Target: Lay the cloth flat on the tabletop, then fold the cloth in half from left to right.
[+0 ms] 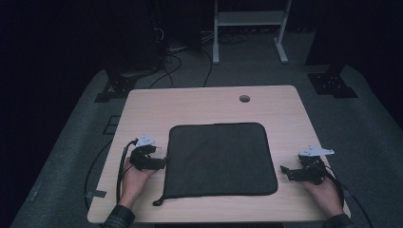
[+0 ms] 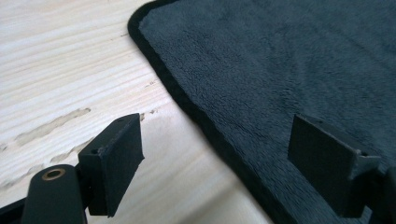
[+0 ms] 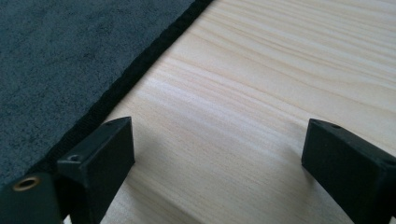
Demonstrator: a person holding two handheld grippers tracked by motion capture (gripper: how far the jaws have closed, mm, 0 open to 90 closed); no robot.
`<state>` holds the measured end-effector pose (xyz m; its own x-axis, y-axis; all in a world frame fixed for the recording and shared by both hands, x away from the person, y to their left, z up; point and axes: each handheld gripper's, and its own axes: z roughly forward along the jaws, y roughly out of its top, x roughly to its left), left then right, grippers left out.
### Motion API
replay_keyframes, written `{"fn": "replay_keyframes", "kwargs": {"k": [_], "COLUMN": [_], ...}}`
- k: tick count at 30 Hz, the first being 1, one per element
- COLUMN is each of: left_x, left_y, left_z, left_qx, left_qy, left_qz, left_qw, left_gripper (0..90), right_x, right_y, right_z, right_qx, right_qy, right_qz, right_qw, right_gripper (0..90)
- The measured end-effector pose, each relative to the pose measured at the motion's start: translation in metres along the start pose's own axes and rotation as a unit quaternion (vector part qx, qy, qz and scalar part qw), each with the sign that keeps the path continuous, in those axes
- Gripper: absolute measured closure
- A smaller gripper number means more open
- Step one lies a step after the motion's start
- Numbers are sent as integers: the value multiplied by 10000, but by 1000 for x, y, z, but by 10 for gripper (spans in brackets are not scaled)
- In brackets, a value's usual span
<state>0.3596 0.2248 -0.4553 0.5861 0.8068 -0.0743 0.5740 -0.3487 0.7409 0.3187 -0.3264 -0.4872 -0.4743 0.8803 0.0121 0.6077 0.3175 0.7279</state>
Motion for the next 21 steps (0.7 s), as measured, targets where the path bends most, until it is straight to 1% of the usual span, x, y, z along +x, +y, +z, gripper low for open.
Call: {"fn": "replay_keyframes", "kwargs": {"k": [1, 2, 4, 5, 6, 11, 12, 15, 16, 18, 19, 21], "left_x": [0, 0, 1, 1, 1, 3, 3, 3, 3, 2, 2, 1], "left_y": [0, 1, 4, 4, 5, 4, 3, 2, 2, 1, 1, 0], "left_z": [0, 4, 11, 11, 16, 28, 29, 29, 28, 26, 26, 25], "left_qx": [0, 41, 88, 88, 140, 369, 381, 341, 331, 272, 246, 224], "left_qy": [0, 51, 77, 77, 104, 380, 410, 430, 427, 409, 411, 356], "left_qz": [0, 35, 17, 17, 42, 135, 124, 98, 125, 158, 157, 182], "left_qw": [10000, 10000, 9999, 9999, 9998, 9985, 9984, 9984, 9985, 9987, 9987, 9989], "left_gripper": [170, 170, 170, 170, 171, 181, 206, 234, 255, 361, 380, 457], "right_x": [0, 0, 0, 0, 0, 0, 0, 0, 0, 0, 0, 0], "right_y": [0, 0, 0, 0, 0, 0, 0, 0, 0, 0, 0, 0], "right_z": [0, 0, 0, 0, 0, 0, 0, 0, 0, 0, 0, 0], "right_qx": [0, 0, -1, 0, 0, 0, -1, -1, -1, -1, -1, 0], "right_qy": [0, -1, 0, 0, 0, -1, -1, -1, -1, -1, -1, -1], "right_qz": [0, 0, -1, -1, 1, 0, -1, 1, 0, -1, 0, -1], "right_qw": [10000, 10000, 10000, 10000, 10000, 10000, 10000, 10000, 10000, 10000, 10000, 10000], "right_gripper": [84, 84, 84, 84, 84, 85, 85, 85, 85, 84, 84, 84]}}
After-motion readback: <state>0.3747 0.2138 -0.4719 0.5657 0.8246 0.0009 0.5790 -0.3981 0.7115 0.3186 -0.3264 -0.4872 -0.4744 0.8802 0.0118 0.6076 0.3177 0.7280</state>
